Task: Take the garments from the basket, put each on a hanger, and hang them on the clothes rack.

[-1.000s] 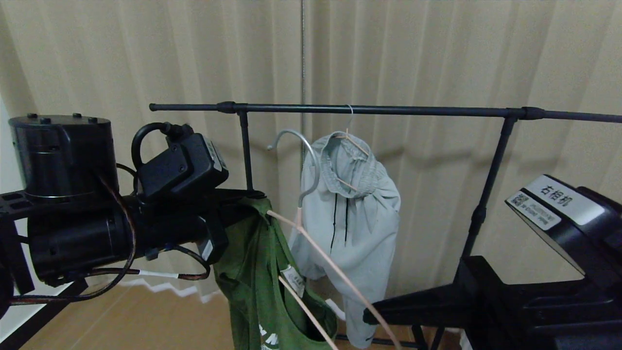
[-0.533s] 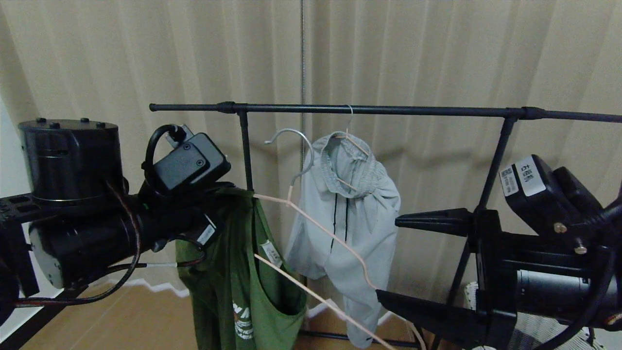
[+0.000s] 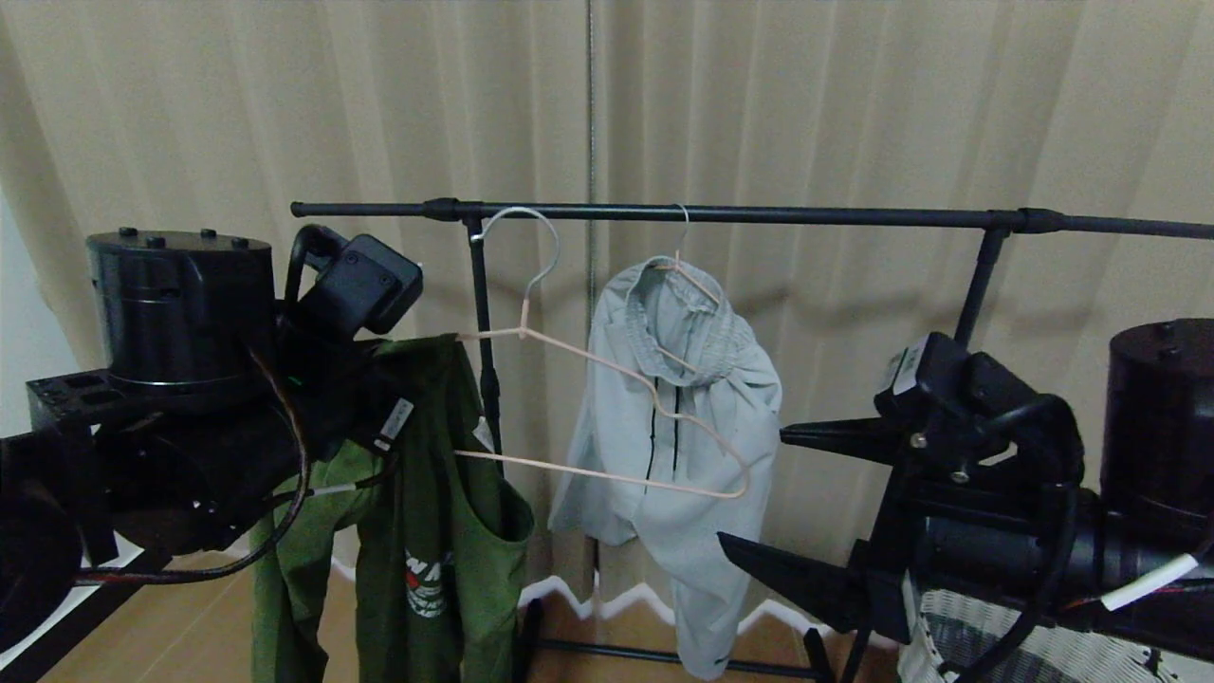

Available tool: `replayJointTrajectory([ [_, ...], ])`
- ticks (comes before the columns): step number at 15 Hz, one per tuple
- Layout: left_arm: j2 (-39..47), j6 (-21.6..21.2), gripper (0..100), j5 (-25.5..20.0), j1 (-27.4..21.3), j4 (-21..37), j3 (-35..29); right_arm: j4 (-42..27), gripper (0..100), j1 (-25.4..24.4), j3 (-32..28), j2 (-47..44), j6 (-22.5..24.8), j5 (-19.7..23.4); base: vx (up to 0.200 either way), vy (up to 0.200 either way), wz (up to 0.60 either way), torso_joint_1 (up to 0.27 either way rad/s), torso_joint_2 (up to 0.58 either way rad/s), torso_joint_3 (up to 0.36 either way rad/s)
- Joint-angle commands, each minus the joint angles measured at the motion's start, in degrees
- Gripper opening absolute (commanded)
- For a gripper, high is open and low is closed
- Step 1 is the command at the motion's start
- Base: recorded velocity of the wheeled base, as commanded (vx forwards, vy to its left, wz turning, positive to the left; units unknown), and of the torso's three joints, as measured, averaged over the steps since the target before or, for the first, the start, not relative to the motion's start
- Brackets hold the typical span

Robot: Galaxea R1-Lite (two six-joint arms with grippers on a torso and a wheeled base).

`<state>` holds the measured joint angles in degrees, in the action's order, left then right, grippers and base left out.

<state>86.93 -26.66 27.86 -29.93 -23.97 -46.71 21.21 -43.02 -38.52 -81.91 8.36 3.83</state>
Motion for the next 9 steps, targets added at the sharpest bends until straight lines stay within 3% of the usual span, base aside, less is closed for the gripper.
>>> replayJointTrajectory([
  [1, 0.78, 1.88, 0, 0.09, -0.57, -0.03, -2.15, 0.06, 100, -2.77, 0.64, -2.99, -1.51, -1.45, 0.0, 0.0, 0.0, 0.0, 0.0, 0.0],
  [3, 1.05, 4.86, 0, 0.09, -1.19, -0.03, -4.0, 0.15, 100, -6.55, 0.64, -4.49, -6.52, -2.95, 0.0, 0.0, 0.0, 0.0, 0.0, 0.0],
  [5, 1.05, 9.43, 0, 0.01, -3.38, -0.03, -6.55, 3.49, 100, -10.24, 0.55, -6.69, -10.82, -7.17, 0.0, 0.0, 0.0, 0.0, 0.0, 0.0],
  [9, 1.05, 15.15, 0, -0.61, -6.81, -0.12, -9.54, 16.58, 100, -10.59, 0.47, -15.12, -11.0, -14.64, 0.0, 0.0, 0.0, 0.0, 0.0, 0.0],
])
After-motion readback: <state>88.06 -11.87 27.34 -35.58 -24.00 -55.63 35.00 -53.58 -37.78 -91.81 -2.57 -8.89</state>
